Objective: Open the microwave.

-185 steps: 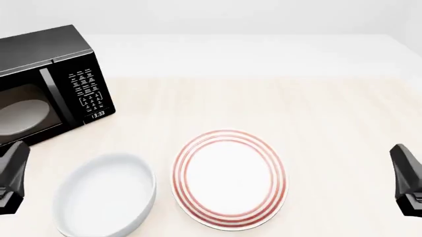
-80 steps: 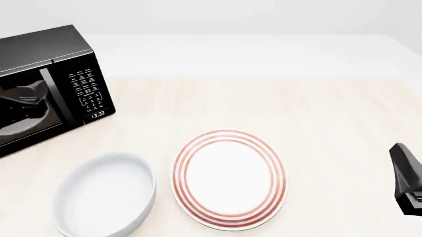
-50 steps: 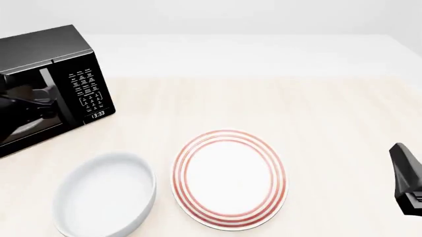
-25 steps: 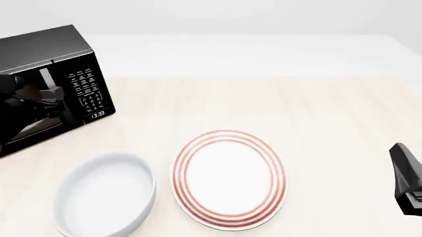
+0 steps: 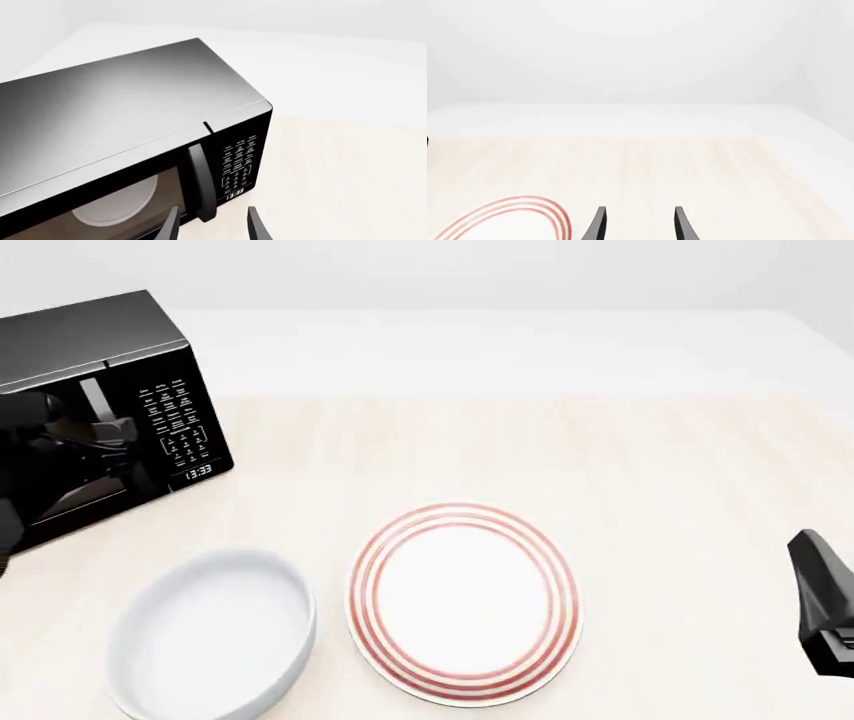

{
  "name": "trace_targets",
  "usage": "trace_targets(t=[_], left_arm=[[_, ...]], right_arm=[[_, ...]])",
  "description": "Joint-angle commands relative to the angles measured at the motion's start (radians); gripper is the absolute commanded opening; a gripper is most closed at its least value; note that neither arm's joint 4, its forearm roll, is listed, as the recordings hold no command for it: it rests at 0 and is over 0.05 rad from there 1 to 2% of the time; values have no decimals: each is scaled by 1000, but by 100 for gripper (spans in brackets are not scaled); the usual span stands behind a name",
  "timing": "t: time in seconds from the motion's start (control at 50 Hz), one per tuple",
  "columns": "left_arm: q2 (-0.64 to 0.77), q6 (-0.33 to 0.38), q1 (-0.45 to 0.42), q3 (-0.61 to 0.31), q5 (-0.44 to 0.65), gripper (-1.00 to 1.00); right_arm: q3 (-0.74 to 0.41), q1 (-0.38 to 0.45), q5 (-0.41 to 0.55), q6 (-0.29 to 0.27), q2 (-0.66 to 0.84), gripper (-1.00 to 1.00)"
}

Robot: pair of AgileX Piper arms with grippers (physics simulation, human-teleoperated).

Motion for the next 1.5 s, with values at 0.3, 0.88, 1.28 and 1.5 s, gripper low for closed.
trace_targets(t=[0.3, 0.88, 1.28, 1.5], left_arm=[[120, -5, 16, -61, -35, 100], [229, -22, 16, -102, -64, 100], [298, -32, 21, -139, -72, 100], [331, -41, 18, -154, -81, 100]], right_arm=[[0, 0, 0, 0, 0, 100], [0, 0, 0, 0, 0, 100], [0, 0, 0, 0, 0, 100], [0, 0, 0, 0, 0, 100]])
